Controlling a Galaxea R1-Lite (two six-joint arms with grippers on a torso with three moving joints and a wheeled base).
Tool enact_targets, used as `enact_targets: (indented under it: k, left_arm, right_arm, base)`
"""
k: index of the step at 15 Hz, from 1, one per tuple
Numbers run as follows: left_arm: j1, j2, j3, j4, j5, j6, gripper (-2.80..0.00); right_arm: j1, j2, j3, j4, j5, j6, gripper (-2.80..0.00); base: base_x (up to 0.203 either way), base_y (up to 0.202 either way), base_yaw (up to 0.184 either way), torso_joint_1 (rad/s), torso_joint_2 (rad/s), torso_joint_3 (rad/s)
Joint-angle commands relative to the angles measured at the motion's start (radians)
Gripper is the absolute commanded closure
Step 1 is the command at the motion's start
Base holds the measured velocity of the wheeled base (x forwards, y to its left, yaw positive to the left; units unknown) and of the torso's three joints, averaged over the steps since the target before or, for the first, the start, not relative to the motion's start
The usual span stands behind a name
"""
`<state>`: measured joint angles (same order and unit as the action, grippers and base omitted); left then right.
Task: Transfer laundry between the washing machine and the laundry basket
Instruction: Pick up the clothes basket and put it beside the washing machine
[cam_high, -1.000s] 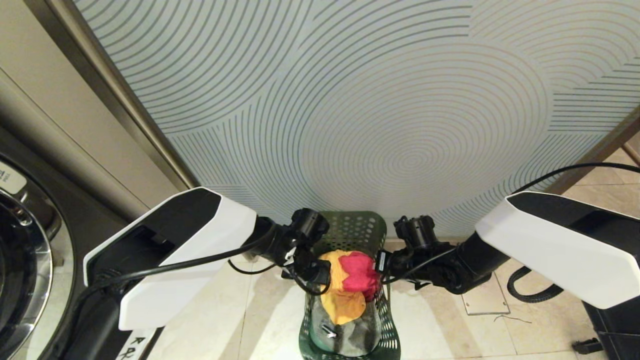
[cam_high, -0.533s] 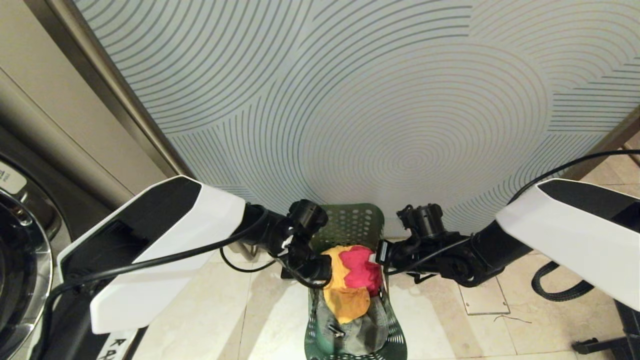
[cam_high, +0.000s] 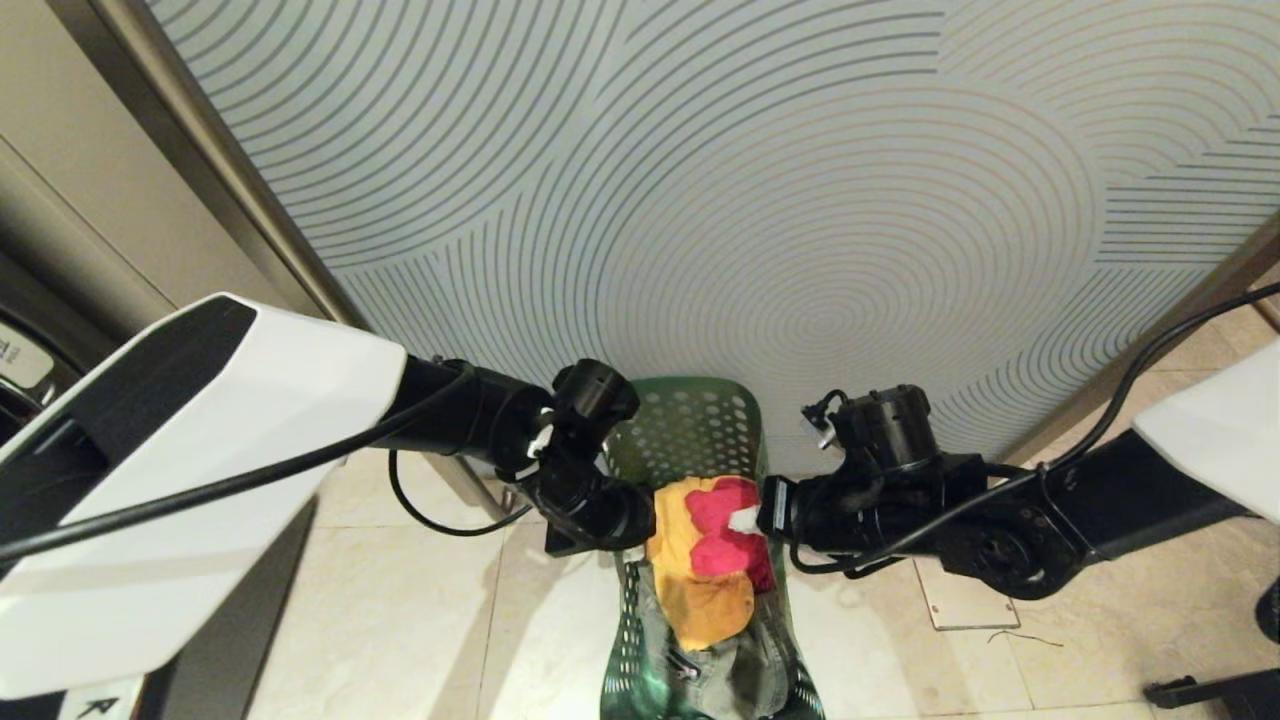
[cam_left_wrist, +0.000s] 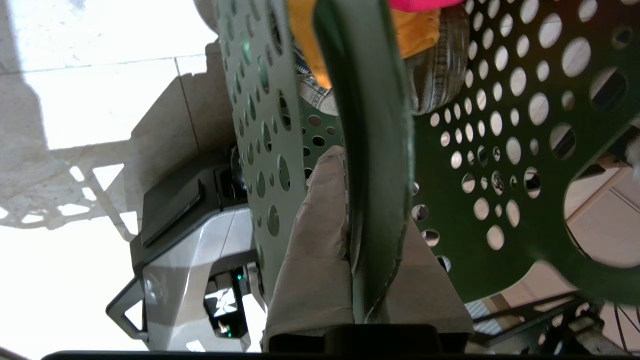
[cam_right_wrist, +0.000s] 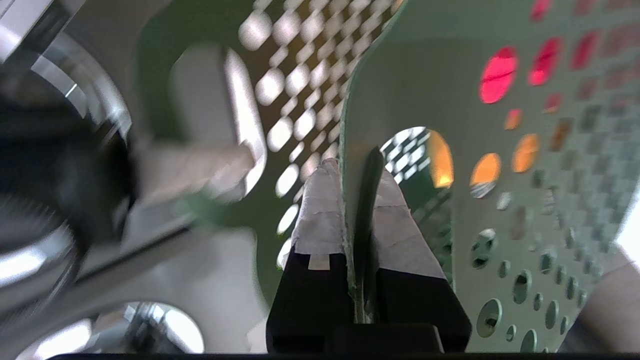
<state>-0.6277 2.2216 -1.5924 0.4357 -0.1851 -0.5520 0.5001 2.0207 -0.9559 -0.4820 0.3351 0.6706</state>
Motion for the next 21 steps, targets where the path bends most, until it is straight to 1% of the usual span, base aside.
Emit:
enact_targets:
  k: [1, 4, 9, 11, 17, 21]
  left_arm:
    - [-0.006, -0.056, 0.031, 0.009, -0.001, -0.003, 0.0]
    - [-0.014, -0.077, 0.054, 0.021, 0.001, -0.003, 0.0]
    - [-0.051, -0.085, 0.049, 0.021, 0.006, -0.008, 0.0]
    - [-0.056, -0.085, 0.049, 0.021, 0.006, -0.023, 0.0]
    - [-0.063, -0.094, 0.039, 0.021, 0.006, -0.02, 0.0]
    - [-0.06, -0.11, 0.043, 0.023, 0.007, -0.022, 0.0]
  right_arm:
    - [0.032, -0.082, 0.031, 0.01, 0.001, 0.009, 0.0]
    - [0.041, -0.118, 0.037, 0.065, -0.001, 0.009, 0.0]
    - [0.043, -0.148, 0.057, 0.072, -0.004, 0.005, 0.0]
    - [0.044, -0.148, 0.057, 0.072, -0.004, 0.006, 0.0]
    - [0.046, -0.148, 0.054, 0.072, -0.005, 0.006, 0.0]
    - [0.046, -0.163, 0.056, 0.072, -0.036, 0.001, 0.0]
  base:
    - [0.0, 0.0, 0.0, 0.0, 0.0, 0.0]
    - [0.0, 0.0, 0.0, 0.0, 0.0, 0.0]
    - [0.0, 0.0, 0.0, 0.0, 0.0, 0.0]
    - [0.0, 0.0, 0.0, 0.0, 0.0, 0.0]
    - [0.0, 0.0, 0.0, -0.001, 0.0, 0.168]
    - [0.0, 0.0, 0.0, 0.001, 0.0, 0.2]
